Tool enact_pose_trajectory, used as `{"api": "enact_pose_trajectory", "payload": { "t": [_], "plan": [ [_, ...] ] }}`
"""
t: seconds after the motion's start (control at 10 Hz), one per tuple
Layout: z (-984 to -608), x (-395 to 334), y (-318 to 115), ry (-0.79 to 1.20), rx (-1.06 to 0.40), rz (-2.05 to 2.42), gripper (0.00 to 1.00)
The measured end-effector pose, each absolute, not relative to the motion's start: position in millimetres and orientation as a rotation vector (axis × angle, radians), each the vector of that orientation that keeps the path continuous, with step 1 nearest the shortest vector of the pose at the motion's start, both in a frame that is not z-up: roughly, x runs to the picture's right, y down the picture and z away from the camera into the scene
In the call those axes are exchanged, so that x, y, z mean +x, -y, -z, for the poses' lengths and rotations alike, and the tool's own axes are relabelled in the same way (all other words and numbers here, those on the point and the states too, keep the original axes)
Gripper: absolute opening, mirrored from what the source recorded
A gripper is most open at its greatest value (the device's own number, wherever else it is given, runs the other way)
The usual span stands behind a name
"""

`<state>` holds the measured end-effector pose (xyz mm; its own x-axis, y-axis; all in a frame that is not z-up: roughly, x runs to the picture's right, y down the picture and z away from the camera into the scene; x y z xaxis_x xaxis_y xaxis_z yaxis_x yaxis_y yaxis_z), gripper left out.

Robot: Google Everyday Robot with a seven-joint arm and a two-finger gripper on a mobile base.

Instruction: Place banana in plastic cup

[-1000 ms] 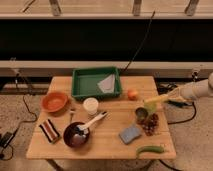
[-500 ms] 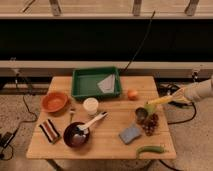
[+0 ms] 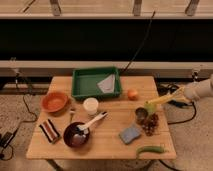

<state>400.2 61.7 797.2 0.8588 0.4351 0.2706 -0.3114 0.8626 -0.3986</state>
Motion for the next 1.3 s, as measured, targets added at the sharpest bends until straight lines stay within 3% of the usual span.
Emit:
{"api": "enact_pose_trajectory", "payload": {
  "t": [0.1, 0.3, 1.3],
  "plan": [
    [-797, 399, -60, 0.367, -0.347, -0.395, 0.71],
    [-796, 396, -57, 0.373, -0.342, -0.383, 0.80],
    [-789, 388, -45, 0.416, -0.322, -0.369, 0.80]
  ]
}}
